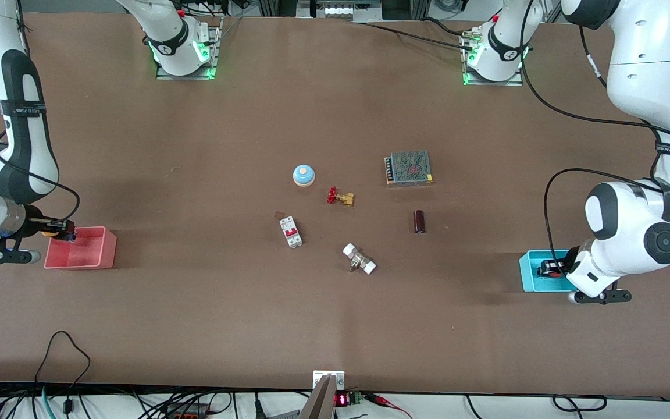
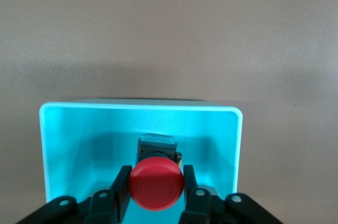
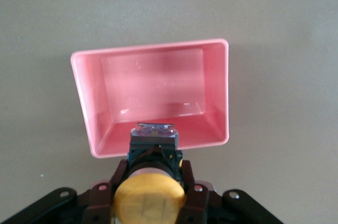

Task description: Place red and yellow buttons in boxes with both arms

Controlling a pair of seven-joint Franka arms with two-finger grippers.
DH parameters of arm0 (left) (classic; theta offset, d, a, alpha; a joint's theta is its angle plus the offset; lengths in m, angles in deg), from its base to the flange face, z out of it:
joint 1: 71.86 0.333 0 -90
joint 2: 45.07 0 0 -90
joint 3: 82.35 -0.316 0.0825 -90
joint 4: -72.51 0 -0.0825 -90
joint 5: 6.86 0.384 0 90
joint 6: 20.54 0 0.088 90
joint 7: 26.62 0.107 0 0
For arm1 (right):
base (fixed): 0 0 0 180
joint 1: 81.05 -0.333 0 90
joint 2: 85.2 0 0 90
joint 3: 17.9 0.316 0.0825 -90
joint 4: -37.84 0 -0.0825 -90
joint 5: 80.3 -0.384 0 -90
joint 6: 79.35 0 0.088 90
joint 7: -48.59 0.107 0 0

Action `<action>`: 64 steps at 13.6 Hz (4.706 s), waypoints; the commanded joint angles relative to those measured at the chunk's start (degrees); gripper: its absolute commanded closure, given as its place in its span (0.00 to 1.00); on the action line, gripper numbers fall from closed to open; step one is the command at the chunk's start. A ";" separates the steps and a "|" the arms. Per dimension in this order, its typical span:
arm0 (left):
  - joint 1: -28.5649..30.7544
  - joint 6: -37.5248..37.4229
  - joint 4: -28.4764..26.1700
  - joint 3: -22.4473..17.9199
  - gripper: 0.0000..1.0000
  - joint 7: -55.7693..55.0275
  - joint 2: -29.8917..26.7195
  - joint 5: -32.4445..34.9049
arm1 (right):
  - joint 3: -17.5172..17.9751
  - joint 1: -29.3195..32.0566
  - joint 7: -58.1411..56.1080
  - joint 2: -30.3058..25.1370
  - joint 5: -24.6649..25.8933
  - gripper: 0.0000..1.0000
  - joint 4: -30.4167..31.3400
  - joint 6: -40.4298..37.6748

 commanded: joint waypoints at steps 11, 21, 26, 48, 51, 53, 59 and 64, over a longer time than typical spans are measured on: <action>-3.04 -11.06 0.85 0.54 0.00 -8.16 -15.39 -0.28 | 0.55 0.81 -1.79 5.86 -2.34 0.70 -3.80 4.26; -2.86 -26.64 0.86 1.84 0.00 -0.69 -34.64 4.20 | 0.63 1.34 -5.13 9.64 -5.42 0.70 -3.81 8.21; -2.51 -22.53 -7.38 2.38 0.00 -0.51 -42.11 4.20 | 0.63 1.34 -5.21 10.44 -5.42 0.64 -3.98 9.27; -2.51 -26.38 -7.50 2.38 0.00 -1.56 -43.35 1.66 | 1.69 -6.58 3.48 -23.56 -4.20 0.00 -3.02 -23.14; -2.60 -26.20 -7.06 2.38 0.00 -1.56 -43.44 1.57 | 2.30 -7.45 7.97 -26.20 1.24 0.00 -2.66 -25.62; -2.60 -26.11 -7.06 2.38 0.00 -1.56 -43.44 1.57 | 2.30 -8.24 7.88 -26.74 1.61 0.00 -2.05 -25.36; -2.95 -25.76 -6.80 2.38 0.00 -1.56 -43.35 1.57 | 2.30 -8.68 7.70 -31.13 1.35 0.00 1.29 -25.36; -2.95 -25.76 -6.36 2.38 0.00 -1.47 -43.18 1.65 | 2.22 -8.68 7.53 -31.49 1.08 0.00 1.38 -25.80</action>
